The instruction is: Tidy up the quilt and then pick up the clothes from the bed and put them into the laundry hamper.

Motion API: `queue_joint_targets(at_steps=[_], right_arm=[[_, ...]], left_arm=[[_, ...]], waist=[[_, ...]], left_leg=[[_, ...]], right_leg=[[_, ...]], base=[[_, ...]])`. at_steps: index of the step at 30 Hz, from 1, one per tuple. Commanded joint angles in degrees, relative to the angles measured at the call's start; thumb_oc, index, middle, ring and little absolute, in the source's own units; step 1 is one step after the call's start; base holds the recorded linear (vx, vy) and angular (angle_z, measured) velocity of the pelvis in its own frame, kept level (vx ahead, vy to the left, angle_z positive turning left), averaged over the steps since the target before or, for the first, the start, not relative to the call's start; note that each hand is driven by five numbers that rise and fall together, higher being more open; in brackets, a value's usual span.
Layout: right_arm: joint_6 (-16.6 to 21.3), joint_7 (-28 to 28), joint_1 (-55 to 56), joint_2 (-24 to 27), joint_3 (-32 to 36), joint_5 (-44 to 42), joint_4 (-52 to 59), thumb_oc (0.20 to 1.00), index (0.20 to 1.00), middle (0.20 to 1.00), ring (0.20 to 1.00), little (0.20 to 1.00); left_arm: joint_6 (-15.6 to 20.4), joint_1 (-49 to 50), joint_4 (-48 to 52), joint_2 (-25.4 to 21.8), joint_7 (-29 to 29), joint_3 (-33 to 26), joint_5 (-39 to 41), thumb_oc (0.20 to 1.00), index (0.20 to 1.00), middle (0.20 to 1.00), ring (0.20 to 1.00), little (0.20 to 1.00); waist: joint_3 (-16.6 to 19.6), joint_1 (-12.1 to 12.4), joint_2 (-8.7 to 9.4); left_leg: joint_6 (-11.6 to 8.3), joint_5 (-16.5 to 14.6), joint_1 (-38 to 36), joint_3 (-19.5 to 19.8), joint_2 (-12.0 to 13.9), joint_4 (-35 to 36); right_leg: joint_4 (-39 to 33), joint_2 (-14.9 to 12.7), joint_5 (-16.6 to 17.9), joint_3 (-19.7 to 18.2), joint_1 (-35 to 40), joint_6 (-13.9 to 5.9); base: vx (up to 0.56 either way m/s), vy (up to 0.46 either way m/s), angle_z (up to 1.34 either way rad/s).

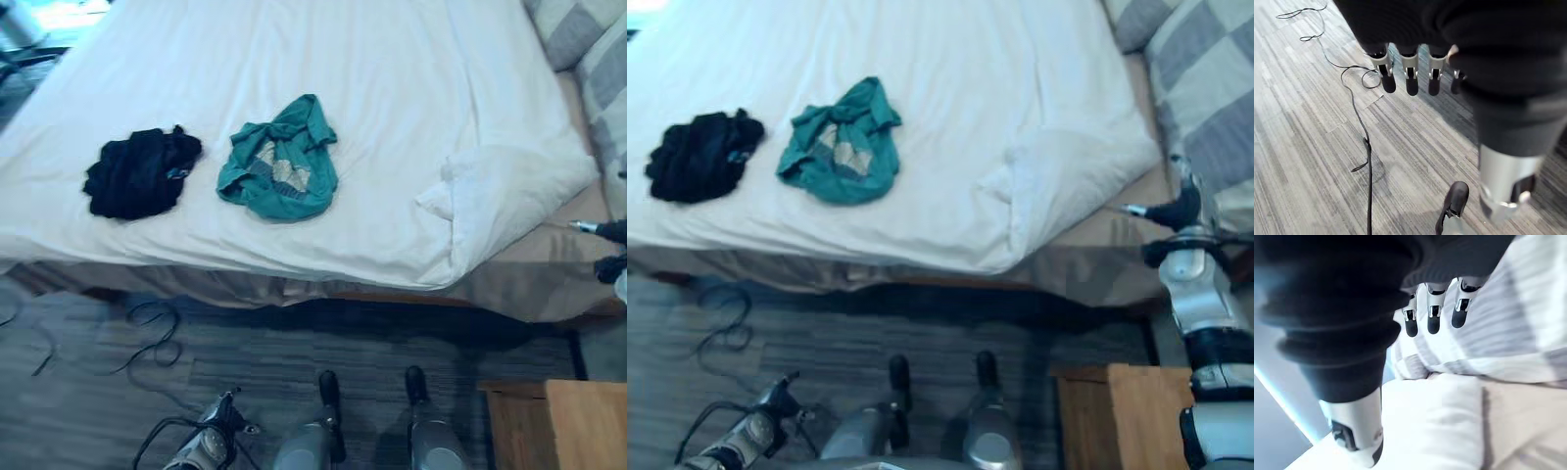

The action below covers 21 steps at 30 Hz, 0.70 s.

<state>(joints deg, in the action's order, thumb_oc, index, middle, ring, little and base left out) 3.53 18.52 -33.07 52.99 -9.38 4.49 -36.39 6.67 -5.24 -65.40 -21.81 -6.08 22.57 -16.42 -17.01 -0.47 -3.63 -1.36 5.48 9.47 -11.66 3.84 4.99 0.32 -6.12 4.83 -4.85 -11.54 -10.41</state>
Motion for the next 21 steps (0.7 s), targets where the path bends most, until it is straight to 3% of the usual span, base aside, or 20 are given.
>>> queue_joint_targets(at_steps=[1,4,10,11,12,16,20,21], right_arm=[[1.2,1.5,-10.9,4.5,-4.1,1.2,-2.5,1.000,1.000,1.000,1.000,1.000],[1.4,1.2,-22.1,3.6,-12.9,1.8,-7.6,1.000,1.000,1.000,1.000,1.000],[1.4,0.3,-32.2,-3.7,-23.8,5.7,-12.9,1.000,1.000,1.000,1.000,1.000],[1.3,-0.1,-32.7,-4.2,-24.9,6.7,-13.8,0.856,0.856,0.856,0.856,0.856],[1.2,-0.2,-32.8,-5.1,-25.4,6.9,-15.4,0.200,0.200,0.200,0.200,0.200],[0.9,-1.1,-31.6,-6.0,-25.8,7.6,-19.3,0.200,0.200,0.200,0.200,0.200],[0.6,-1.2,-25.4,-4.2,-22.0,6.8,-20.1,0.200,0.200,0.200,0.200,0.200],[0.5,-0.5,-17.7,-2.5,-16.7,6.3,-18.3,0.200,0.200,0.200,0.200,0.200]], left_arm=[[2.0,-4.0,-0.4,-1.4,-1.5,0.8,2.0,1.000,1.000,1.000,1.000,1.000],[2.4,-4.9,0.5,0.1,-2.3,2.7,3.0,1.000,1.000,1.000,1.000,1.000],[2.5,-4.8,0.7,3.4,-3.2,5.2,3.7,1.000,1.000,1.000,1.000,1.000],[2.5,-4.7,0.7,3.6,-3.2,5.2,3.9,1.000,1.000,1.000,1.000,1.000],[2.6,-4.8,0.6,3.9,-3.2,5.4,4.0,1.000,1.000,1.000,1.000,1.000],[2.7,-4.9,0.0,4.7,-3.2,5.4,3.9,1.000,1.000,1.000,1.000,1.000],[2.0,-5.0,-1.6,5.3,-3.1,4.7,3.4,1.000,1.000,1.000,1.000,1.000],[1.4,-4.7,-2.5,5.4,-3.2,3.6,2.5,1.000,1.000,1.000,1.000,1.000]], waist=[[-2.7,1.7,2.86],[-4.1,2.1,1.00],[-5.5,3.1,-0.46],[-5.6,3.2,-0.53],[-5.5,3.3,-0.60],[-5.1,3.2,-0.58],[-4.4,2.6,0.06],[-3.8,2.0,0.73]], left_leg=[[-3.75,-2.8,-5.8,1.4,2.6,-1.1],[-4.63,-1.2,-3.4,1.6,3.3,-0.1],[-5.43,0.3,-0.7,2.0,5.1,0.0],[-5.45,0.4,-0.7,2.0,5.2,0.0],[-5.46,0.5,-0.8,2.2,5.2,0.0],[-5.56,0.5,-1.3,2.4,5.2,0.0],[-5.69,0.1,-2.7,2.7,5.2,0.0],[-5.76,-0.4,-3.4,2.6,5.2,0.0]], right_leg=[[2.7,-1.3,-3.8,0.8,-0.9,0.19],[2.6,-0.8,-3.5,2.0,-3.0,0.61],[5.2,0.9,-4.5,2.5,-6.5,1.56],[5.5,1.0,-4.6,2.5,-6.6,1.69],[5.6,1.2,-4.7,2.5,-6.5,1.80],[5.6,1.5,-5.0,2.7,-5.7,1.91],[4.8,1.4,-5.0,3.2,-3.8,1.84],[3.9,1.2,-4.8,3.5,-2.4,1.74]], base=[[-0.06,-0.112,0.60],[-0.04,-0.088,0.19],[-0.03,-0.073,-0.07],[0.00,-0.017,0.03],[0.00,-0.011,0.11],[0.00,0.011,0.12],[0.00,0.019,0.08],[0.02,0.007,0.17]])
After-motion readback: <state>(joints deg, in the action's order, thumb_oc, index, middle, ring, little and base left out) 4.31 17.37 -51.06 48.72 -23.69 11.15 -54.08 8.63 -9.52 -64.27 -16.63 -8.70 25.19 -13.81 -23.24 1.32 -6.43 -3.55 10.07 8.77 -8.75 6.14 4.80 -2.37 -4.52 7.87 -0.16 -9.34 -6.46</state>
